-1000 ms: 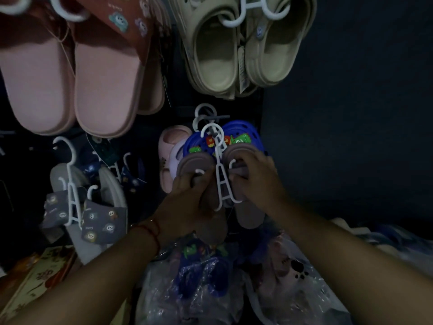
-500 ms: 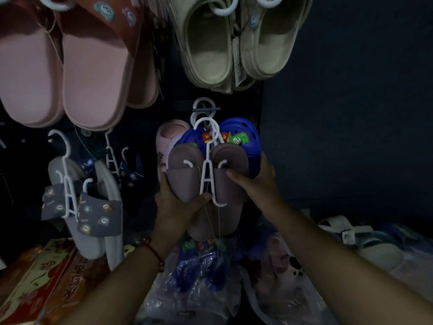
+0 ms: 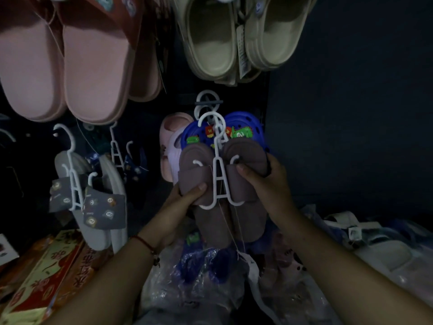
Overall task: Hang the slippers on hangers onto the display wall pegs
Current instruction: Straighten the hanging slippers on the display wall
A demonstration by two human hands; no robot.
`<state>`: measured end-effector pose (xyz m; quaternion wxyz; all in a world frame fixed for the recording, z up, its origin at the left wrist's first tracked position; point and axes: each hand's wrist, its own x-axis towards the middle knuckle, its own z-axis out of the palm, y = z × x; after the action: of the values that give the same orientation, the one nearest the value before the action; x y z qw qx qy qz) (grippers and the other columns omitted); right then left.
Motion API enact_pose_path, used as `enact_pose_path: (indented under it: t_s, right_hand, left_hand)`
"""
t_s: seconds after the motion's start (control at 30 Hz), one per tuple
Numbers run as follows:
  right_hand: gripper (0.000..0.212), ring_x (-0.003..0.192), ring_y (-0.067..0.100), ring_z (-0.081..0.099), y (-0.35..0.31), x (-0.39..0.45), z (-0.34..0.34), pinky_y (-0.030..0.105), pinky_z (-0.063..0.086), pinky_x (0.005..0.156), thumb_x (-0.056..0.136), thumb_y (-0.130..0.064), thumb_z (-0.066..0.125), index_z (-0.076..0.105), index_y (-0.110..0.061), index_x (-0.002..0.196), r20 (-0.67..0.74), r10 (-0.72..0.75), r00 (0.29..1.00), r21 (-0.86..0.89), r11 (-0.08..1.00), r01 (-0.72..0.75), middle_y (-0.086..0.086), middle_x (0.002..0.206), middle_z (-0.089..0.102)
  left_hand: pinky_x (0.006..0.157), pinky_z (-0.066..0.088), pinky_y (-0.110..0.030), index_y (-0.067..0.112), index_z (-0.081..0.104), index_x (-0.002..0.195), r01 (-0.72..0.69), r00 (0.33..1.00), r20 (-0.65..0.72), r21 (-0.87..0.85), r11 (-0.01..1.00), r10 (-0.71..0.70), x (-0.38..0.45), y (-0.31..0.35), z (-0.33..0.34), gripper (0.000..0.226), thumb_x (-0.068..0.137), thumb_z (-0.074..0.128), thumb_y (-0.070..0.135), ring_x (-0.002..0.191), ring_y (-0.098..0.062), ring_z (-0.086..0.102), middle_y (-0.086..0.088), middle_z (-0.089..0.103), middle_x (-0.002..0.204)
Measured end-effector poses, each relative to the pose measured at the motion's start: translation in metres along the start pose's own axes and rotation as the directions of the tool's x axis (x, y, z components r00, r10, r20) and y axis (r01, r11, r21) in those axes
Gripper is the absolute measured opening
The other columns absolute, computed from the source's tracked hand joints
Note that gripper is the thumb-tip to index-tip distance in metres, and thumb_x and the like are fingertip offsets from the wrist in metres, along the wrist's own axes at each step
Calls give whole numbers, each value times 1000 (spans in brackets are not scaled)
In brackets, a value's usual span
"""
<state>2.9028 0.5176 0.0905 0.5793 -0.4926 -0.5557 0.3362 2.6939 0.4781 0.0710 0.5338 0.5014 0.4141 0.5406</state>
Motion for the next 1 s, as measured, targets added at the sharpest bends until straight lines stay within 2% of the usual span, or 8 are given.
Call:
enact_pose_path:
  t_s: [0.1,0.17,0.33,0.47,0.63,0.8,0.9,1.0]
  right_hand:
    - [83,111,16,54,-8,-1,-7,37,53,89,70,-53,84,51,-25,141,-67,-48,997,-49,998,44,-4,128,40]
    - [75,111,16,51,-5,2,-5,38,51,91,76,-46,83,49,-25,140,-97,-79,992,-103,992,69,-3,126,38]
    - [104,139,28,40,-1,15,20,50,45,107,72,-61,76,26,-27,157,-79,-28,996,-139,990,17,4,157,28]
    - [101,143,26,37,7,19,31,47,43,110,81,-49,77,19,-24,159,-123,-21,992,-70,997,13,3,163,23]
    - [115,145,23,35,12,14,32,49,41,112,66,-72,67,19,-23,159,-134,-47,990,-63,997,39,2,163,25]
    - [110,138,20,46,15,6,26,49,47,107,68,-74,69,26,-26,157,-115,-83,990,-31,996,80,-1,156,38]
    - [105,140,19,43,7,-7,20,50,46,109,72,-68,69,24,-28,157,-98,-115,989,-48,993,111,-1,158,36]
    - [100,152,22,21,3,-24,14,52,30,119,85,-57,69,12,-26,161,-55,-161,985,-231,962,144,0,167,15]
  left_hand:
    - [88,58,-30,27,45,147,-142,957,-219,215,966,190,4,-2,2,101,62,93,52,115,-18,65,-3,59,139]
    - [92,55,-35,34,32,153,-184,895,-323,358,915,306,5,-4,9,122,50,90,67,121,-19,57,1,47,147]
    - [101,51,-53,30,28,152,-133,847,-416,435,890,330,22,-12,19,135,38,83,78,129,-28,49,-4,40,147]
    - [102,51,-51,36,28,149,-159,851,-408,401,902,331,26,-19,20,128,42,87,74,129,-25,49,0,38,147]
    - [102,52,-47,35,27,152,-256,849,-345,393,883,400,27,-24,12,125,50,87,74,131,-21,50,3,41,149]
    - [108,46,-49,37,-3,160,-240,890,-260,430,870,374,3,-17,7,133,63,82,66,142,-19,37,5,15,164]
    - [113,41,-42,40,-10,158,-264,903,-153,538,801,401,-11,-9,-2,128,67,78,60,139,-4,29,15,4,165]
    - [115,33,-35,51,-13,153,-316,899,7,702,638,437,-25,-2,-12,115,70,64,70,148,-2,7,12,-15,167]
